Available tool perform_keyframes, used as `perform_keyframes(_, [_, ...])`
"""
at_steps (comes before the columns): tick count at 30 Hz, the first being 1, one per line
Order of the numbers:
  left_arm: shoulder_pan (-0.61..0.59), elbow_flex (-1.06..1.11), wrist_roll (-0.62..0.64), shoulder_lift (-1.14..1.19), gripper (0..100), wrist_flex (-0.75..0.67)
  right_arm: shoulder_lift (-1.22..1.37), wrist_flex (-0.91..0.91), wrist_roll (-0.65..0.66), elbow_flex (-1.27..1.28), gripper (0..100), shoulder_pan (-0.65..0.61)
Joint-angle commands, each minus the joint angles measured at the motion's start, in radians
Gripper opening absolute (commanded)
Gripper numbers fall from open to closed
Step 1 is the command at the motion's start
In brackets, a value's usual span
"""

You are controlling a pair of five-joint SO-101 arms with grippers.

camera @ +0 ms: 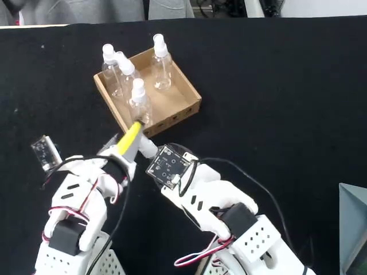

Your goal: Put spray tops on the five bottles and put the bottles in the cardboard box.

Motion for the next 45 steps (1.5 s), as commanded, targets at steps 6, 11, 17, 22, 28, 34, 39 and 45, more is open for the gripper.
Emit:
perform_keyframes(6, [0.033,-0.105,-0.014,0.002,18,-0.006,-0.028,-0.069,-0.011,-0.016,9.2,0.028])
perform_keyframes(11, [0.031,-0.136,-0.011,0.002,18,-0.006,-0.028,-0.106,-0.1,-0.022,9.2,0.12])
perform_keyframes(17, [-0.002,-0.136,-0.009,0.002,18,-0.011,-0.028,-0.127,-0.114,-0.019,9.2,0.141])
perform_keyframes(22, [-0.097,-0.131,-0.008,0.002,18,-0.014,-0.03,-0.127,-0.115,-0.024,9.2,0.141])
perform_keyframes(28, [-0.131,-0.113,-0.009,0.002,18,-0.009,-0.157,-0.095,-0.115,-0.005,9.2,0.14])
perform_keyframes(34, [-0.101,-0.079,-0.012,0.002,18,-0.015,-0.384,-0.052,-0.109,0.073,9.2,0.137])
perform_keyframes(39, [-0.058,-0.079,-0.014,0.002,18,-0.015,-0.506,-0.051,-0.107,0.128,9.2,0.135])
perform_keyframes(45, [0.045,-0.056,-0.015,0.002,19,-0.017,-0.549,-0.049,-0.107,0.16,9.2,0.074])
